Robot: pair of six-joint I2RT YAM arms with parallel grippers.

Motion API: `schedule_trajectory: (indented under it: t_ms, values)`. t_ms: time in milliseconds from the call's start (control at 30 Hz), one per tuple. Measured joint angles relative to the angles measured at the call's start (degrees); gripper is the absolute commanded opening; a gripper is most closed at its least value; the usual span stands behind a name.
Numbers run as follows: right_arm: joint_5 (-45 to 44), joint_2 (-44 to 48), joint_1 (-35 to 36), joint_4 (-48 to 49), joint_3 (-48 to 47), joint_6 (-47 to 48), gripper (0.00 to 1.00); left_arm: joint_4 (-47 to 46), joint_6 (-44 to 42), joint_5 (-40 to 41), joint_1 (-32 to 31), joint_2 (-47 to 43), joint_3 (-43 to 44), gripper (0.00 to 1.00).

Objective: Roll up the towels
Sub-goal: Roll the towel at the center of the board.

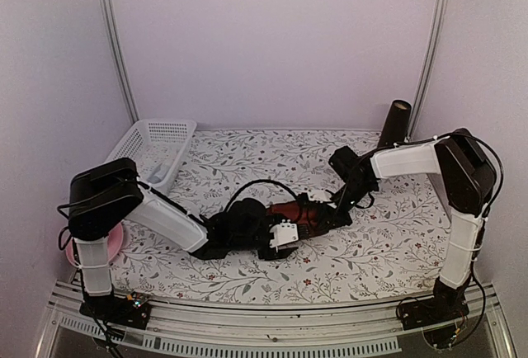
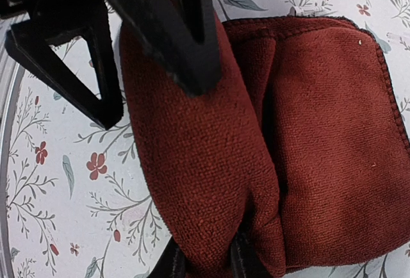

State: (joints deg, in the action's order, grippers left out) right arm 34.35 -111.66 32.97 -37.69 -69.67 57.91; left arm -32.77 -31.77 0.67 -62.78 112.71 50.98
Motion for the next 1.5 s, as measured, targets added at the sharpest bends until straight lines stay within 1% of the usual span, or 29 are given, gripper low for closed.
schedule_trajectory:
  t_ms: [133, 200, 267, 333, 367, 467, 533, 700, 800, 1000, 1233, 1400, 1500]
  values:
    - [1.1, -0.4, -0.2, -0.5, -0.2, -0.1, 0.18, 0.2, -1.0, 1.4, -0.6, 2.4, 0.3, 0.54]
    - [1.4, -0.5, -0.2, -0.5, -0.2, 0.0, 0.18, 0.3, -1.0, 2.4, -0.8, 2.8, 0.7, 0.44]
    - [1.8, -0.6, -0.4, -0.5, -0.2, -0.1, 0.18, 0.4, -1.0, 3.7, -0.8, 2.8, 1.0, 0.31]
    - [1.8, -0.7, -0.4, -0.5, -0.2, -0.1, 0.26, 0.5, -0.8, 4.8, -0.9, 2.8, 1.3, 0.26]
    - [1.9, -0.7, -0.4, -0.6, -0.2, -0.2, 0.29, 0.7, -0.2, 5.2, -0.9, 2.8, 1.4, 0.22]
    - [2.3, -0.3, -0.4, -0.7, 0.3, -0.1, 0.45, 1.8, 1.4, 6.0, -1.0, 3.1, 1.9, 0.15]
    - [2.4, 0.8, -0.4, -0.2, 1.5, -0.1, 0.53, 2.8, 2.7, 6.0, -1.1, 3.3, 2.4, 0.14]
    - [-0.1, 4.9, -0.2, 1.7, 5.3, 0.5, 0.65, 4.3, 7.0, 4.4, -0.8, 3.2, 2.9, 0.13]
    - [-2.1, 7.9, -0.2, 3.5, 7.6, 0.9, 0.71, 4.7, 10.4, 1.8, 0.2, 3.0, 2.9, 0.14]
    - [-6.0, 14.8, -0.7, 7.5, 13.5, 1.5, 0.75, 6.1, 18.0, -6.7, 3.6, 1.6, 2.3, 0.14]
    - [-5.5, 21.6, -0.5, 12.3, 18.7, 3.4, 0.78, 6.9, 25.9, -16.6, 7.8, 1.5, 2.3, 0.17]
    - [-5.3, 26.5, 2.7, 16.9, 23.3, 5.7, 0.79, 8.3, 30.4, -24.4, 11.3, 1.9, 3.1, 0.18]
    - [-6.0, 26.2, 5.5, 19.3, 24.0, 6.1, 0.79, 9.2, 32.7, -28.5, 13.1, 3.1, 4.6, 0.19]
